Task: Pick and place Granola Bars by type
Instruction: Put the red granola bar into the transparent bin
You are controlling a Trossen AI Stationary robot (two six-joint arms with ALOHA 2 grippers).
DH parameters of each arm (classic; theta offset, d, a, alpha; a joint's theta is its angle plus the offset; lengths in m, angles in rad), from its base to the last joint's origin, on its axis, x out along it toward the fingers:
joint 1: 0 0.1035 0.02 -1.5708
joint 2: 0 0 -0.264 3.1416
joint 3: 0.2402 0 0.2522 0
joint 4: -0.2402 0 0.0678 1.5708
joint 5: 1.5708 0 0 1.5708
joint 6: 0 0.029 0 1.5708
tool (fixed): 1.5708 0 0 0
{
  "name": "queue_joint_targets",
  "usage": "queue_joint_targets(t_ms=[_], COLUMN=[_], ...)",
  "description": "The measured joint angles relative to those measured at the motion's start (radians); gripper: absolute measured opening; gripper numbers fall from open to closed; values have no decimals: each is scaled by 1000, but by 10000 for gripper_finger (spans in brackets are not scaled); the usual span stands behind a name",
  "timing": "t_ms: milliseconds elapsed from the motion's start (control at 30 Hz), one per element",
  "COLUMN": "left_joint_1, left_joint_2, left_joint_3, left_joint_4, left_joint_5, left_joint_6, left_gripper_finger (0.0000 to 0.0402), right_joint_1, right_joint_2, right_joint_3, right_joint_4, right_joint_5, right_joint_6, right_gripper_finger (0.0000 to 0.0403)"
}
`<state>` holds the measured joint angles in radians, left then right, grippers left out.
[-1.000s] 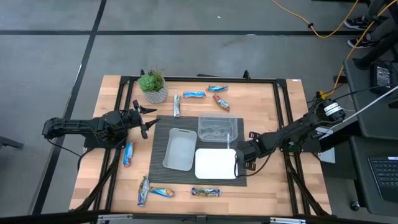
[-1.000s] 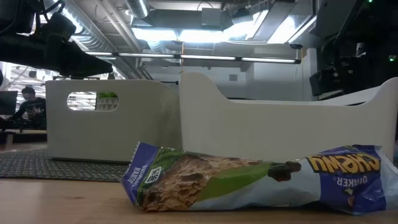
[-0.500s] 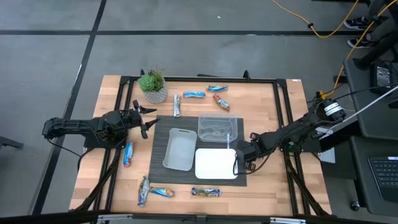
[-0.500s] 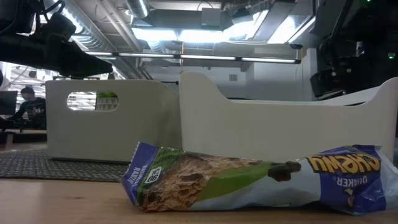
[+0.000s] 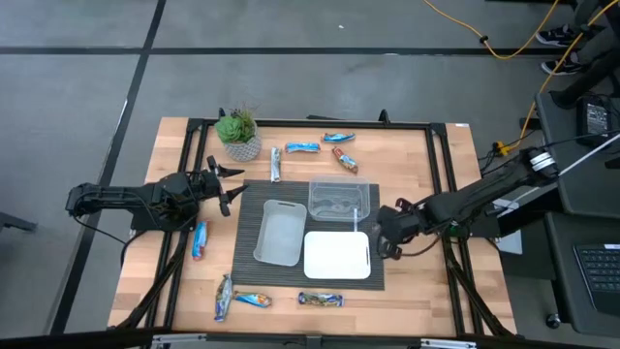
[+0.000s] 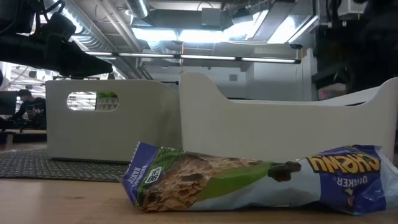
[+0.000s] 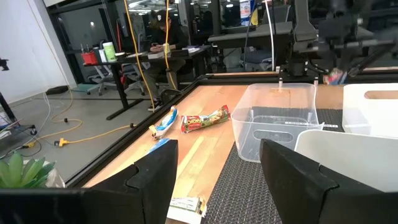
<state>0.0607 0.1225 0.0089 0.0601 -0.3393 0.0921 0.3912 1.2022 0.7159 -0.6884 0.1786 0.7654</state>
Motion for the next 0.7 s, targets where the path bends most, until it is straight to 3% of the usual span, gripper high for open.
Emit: queue_joint_targets(t_ms=[333, 700], left_joint_1=[0, 0], left_joint_2=[0, 0], left_joint_3=[0, 0], left_joint_4=[0, 0], left_joint_5=[0, 0], left_joint_6=[0, 0], left_gripper_finger=[221, 221], right_joint_1=[0, 0], right_joint_2=[-180, -204], right_joint_3=[109, 374], right_joint_4=[-28, -198], right_joint_5=[112, 274], right_joint_6=[-118, -302], right_gripper_finger=[27, 21])
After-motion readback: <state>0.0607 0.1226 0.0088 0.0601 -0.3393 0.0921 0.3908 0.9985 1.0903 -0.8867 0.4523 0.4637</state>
